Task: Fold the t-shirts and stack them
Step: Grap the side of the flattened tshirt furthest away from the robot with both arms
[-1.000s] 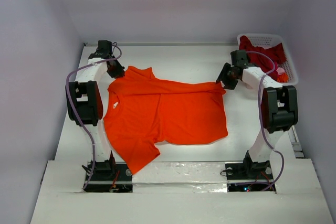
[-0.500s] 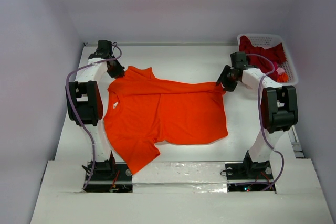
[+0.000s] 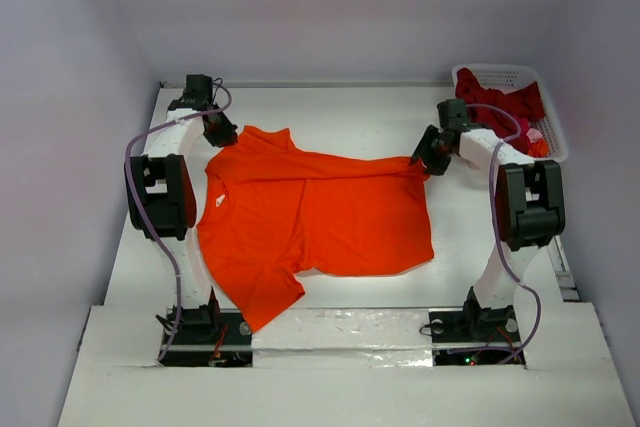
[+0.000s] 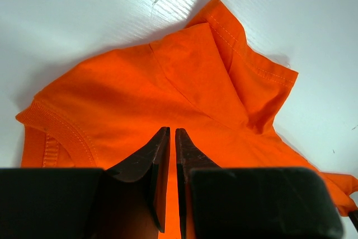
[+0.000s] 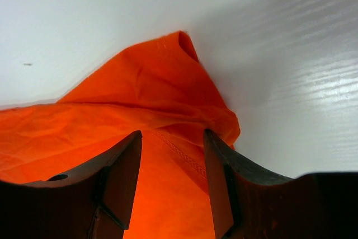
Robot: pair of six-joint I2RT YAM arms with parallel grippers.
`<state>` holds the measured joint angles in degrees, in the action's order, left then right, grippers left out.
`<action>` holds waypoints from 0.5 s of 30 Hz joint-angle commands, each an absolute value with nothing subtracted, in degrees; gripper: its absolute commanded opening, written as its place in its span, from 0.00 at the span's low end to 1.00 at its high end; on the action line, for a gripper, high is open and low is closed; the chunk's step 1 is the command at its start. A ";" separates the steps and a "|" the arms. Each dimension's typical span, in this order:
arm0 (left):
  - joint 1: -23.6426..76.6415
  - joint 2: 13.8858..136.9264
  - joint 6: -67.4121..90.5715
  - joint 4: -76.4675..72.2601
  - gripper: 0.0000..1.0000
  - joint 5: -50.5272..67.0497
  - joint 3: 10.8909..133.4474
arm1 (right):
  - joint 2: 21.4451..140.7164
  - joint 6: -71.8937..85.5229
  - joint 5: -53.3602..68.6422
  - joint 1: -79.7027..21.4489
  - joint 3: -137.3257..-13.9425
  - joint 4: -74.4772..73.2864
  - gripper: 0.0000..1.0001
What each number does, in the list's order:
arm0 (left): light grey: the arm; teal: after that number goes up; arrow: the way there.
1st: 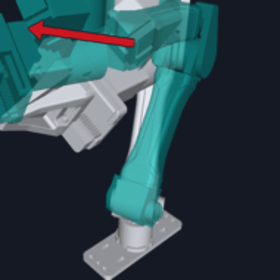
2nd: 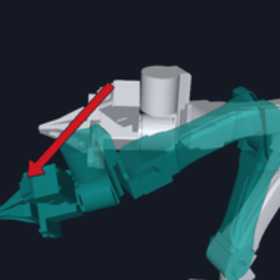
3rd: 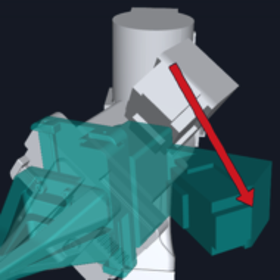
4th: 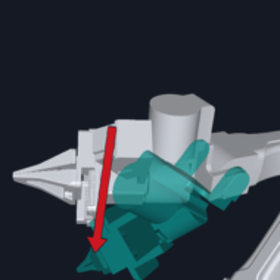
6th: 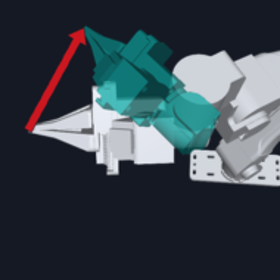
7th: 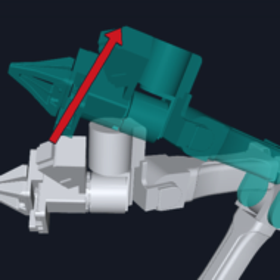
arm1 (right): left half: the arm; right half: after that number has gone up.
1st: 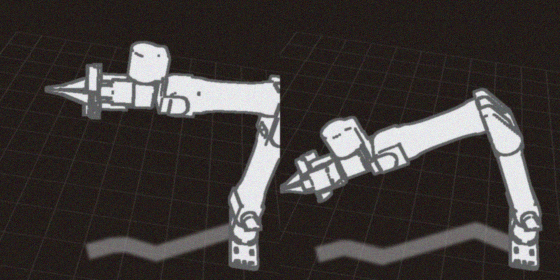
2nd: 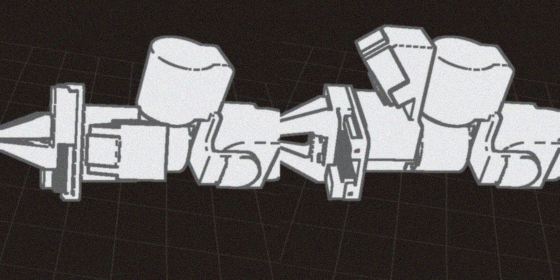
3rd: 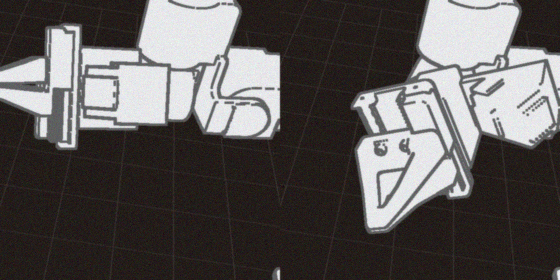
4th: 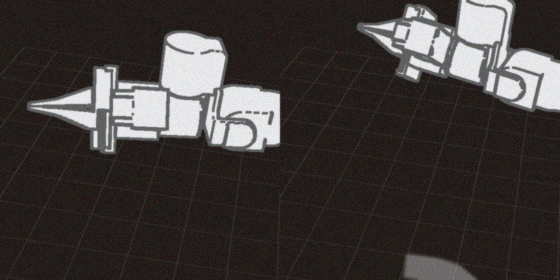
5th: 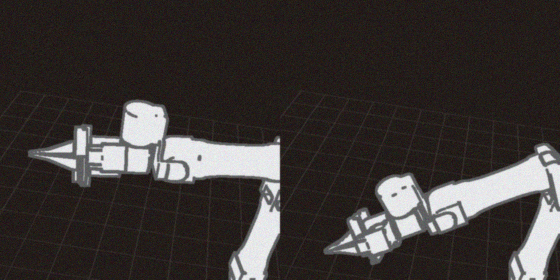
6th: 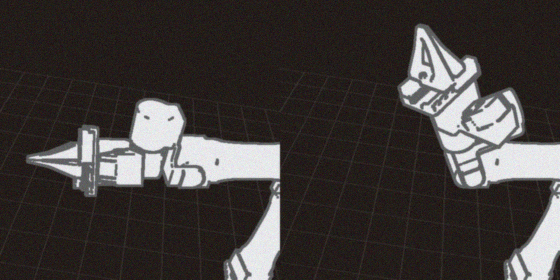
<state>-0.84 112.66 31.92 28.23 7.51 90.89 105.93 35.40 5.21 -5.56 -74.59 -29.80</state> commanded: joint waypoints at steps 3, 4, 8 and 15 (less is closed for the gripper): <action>-1.14 111.18 31.46 29.44 0.06 7.91 93.08 | 107.84 35.33 6.06 -5.10 -79.45 -30.50 0.54; -1.14 111.09 31.46 29.36 0.06 8.00 93.08 | 107.93 35.51 6.15 -5.10 -79.63 -30.50 0.53; -1.14 110.74 31.64 29.27 0.06 8.26 92.99 | 108.28 35.68 6.77 -5.10 -80.42 -30.67 0.43; -1.14 110.39 31.73 29.62 0.06 8.61 93.86 | 109.16 36.04 7.38 -5.10 -81.21 -31.73 0.42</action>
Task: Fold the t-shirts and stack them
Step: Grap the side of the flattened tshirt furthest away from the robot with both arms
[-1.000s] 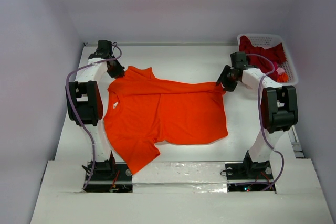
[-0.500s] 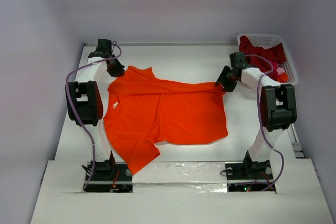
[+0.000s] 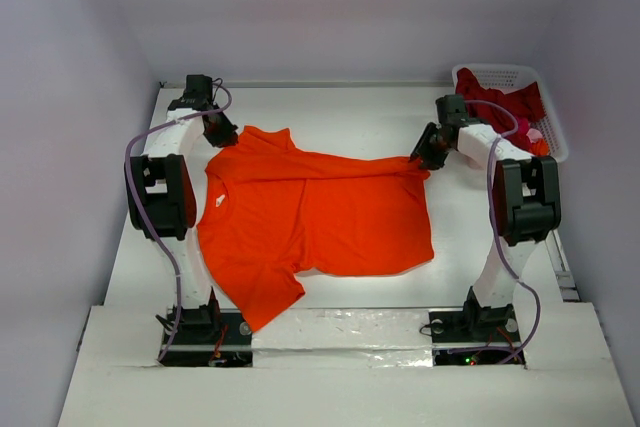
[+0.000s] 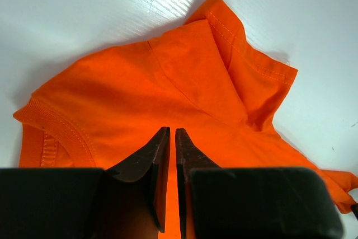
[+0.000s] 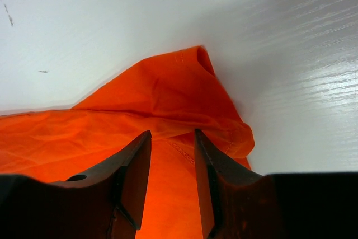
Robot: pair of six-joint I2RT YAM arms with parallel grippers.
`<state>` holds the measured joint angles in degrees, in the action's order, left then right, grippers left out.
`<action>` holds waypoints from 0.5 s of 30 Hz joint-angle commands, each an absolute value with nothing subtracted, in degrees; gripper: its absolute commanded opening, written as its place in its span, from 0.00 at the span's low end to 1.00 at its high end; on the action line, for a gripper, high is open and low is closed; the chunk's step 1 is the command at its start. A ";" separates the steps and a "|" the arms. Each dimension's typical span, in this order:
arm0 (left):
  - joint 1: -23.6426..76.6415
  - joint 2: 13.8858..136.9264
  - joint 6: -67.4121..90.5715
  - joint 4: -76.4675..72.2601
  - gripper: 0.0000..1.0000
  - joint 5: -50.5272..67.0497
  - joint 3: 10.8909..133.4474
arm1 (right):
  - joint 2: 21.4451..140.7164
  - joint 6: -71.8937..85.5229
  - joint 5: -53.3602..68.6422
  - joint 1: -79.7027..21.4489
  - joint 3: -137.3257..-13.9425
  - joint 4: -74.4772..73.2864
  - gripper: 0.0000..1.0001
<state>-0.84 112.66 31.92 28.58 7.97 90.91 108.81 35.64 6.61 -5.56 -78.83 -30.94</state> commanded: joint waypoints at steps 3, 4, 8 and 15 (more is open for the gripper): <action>-1.14 110.13 31.90 29.88 0.06 8.70 94.57 | 109.34 36.30 7.47 -5.10 -81.12 -32.17 0.44; -1.14 110.04 31.90 30.06 0.06 8.70 94.74 | 109.42 36.30 7.73 -5.10 -81.21 -32.60 0.44; -1.67 109.78 32.17 30.32 0.07 9.14 95.80 | 109.51 37.18 9.31 -5.10 -80.95 -33.66 0.45; -1.67 109.51 32.08 30.59 0.07 9.58 96.07 | 110.74 39.28 10.55 -5.10 -82.96 -34.01 0.46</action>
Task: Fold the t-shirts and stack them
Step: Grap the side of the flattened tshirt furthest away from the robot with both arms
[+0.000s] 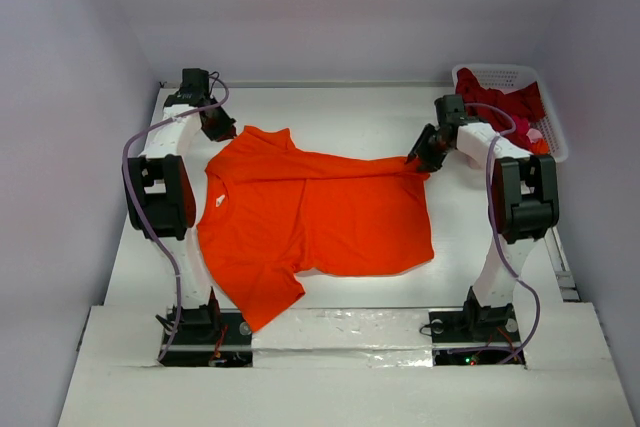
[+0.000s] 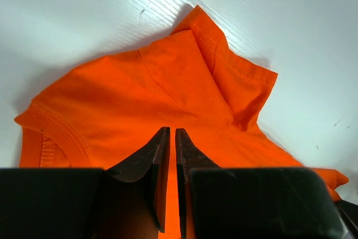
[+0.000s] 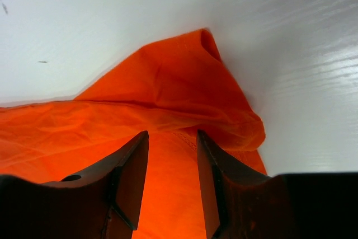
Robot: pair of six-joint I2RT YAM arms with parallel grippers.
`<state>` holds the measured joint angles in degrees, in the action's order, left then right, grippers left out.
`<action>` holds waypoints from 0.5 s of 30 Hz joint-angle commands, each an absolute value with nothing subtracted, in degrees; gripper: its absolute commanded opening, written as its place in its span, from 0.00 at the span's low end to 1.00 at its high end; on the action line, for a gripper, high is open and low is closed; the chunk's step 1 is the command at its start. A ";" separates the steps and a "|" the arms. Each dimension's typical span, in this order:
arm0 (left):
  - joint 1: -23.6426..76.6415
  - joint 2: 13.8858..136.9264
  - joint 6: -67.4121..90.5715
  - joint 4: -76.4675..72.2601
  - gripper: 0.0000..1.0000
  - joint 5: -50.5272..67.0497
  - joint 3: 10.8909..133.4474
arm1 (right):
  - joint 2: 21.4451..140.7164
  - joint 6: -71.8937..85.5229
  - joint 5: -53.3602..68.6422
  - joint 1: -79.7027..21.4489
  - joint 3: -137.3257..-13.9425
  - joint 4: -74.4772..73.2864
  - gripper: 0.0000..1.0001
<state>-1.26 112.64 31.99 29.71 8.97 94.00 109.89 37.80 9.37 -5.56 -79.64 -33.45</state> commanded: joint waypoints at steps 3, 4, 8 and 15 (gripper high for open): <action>-1.67 109.34 31.91 30.59 0.07 9.58 95.80 | 111.79 40.60 12.04 -5.10 -83.14 -33.75 0.45; -2.19 109.25 31.90 30.59 0.07 9.67 95.71 | 112.23 40.87 12.30 -5.10 -83.06 -33.49 0.45; -2.20 108.46 31.90 30.32 0.07 9.84 95.01 | 113.02 41.84 12.65 -5.10 -82.88 -33.05 0.45; -2.72 108.02 31.90 30.15 0.07 10.28 94.83 | 113.46 43.06 13.18 -5.10 -81.39 -31.91 0.43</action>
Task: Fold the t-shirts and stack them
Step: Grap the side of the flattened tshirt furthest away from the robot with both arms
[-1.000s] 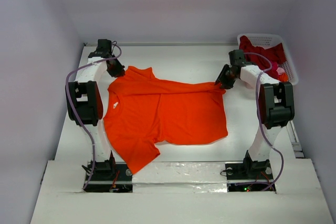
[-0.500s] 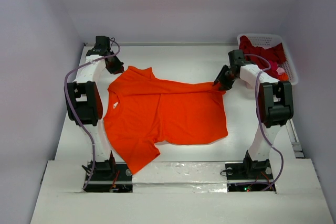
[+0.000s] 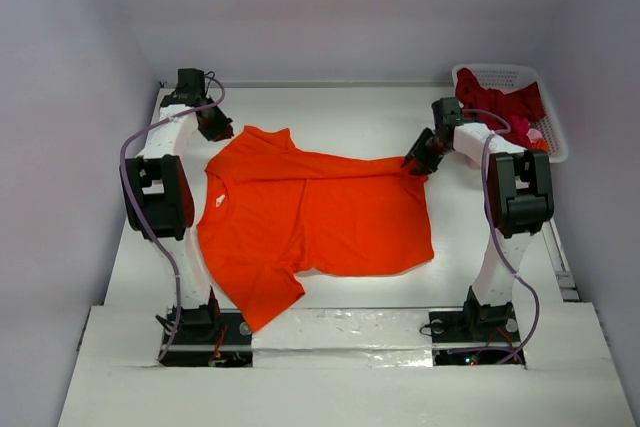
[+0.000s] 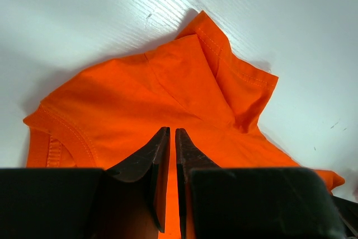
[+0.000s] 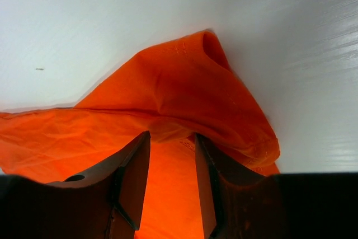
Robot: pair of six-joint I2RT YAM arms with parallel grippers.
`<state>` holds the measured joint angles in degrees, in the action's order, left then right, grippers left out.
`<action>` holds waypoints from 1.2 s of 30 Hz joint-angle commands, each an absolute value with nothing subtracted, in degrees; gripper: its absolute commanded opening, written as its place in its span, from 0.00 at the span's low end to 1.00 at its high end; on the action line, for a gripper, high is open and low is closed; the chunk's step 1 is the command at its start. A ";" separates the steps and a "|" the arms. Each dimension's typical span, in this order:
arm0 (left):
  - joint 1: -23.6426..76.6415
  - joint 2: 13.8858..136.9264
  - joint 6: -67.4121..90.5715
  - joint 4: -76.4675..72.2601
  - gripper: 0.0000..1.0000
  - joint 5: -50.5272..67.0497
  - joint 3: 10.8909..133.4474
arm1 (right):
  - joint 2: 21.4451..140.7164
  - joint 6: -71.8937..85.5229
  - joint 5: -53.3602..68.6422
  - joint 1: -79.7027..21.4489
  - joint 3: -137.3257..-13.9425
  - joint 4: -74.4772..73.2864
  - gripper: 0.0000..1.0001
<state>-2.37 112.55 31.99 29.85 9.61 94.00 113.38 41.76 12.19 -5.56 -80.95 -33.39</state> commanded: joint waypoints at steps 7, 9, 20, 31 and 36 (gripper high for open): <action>-2.72 107.93 31.90 30.15 0.07 10.55 94.57 | 114.61 42.63 12.39 -5.10 -82.44 -32.17 0.16; -2.72 107.84 31.82 30.15 0.07 10.55 94.57 | 114.52 42.45 12.48 -5.10 -82.70 -32.17 0.07; -3.25 108.11 31.82 29.97 0.06 10.46 94.39 | 113.56 39.82 10.81 -5.10 -89.46 -35.15 0.00; -3.25 108.81 31.90 30.32 0.06 10.55 95.71 | 116.44 35.51 13.09 -5.10 -104.22 -40.77 0.00; -3.25 108.99 32.43 29.80 0.06 10.72 95.54 | 119.70 33.93 17.21 -5.10 -108.80 -41.83 0.00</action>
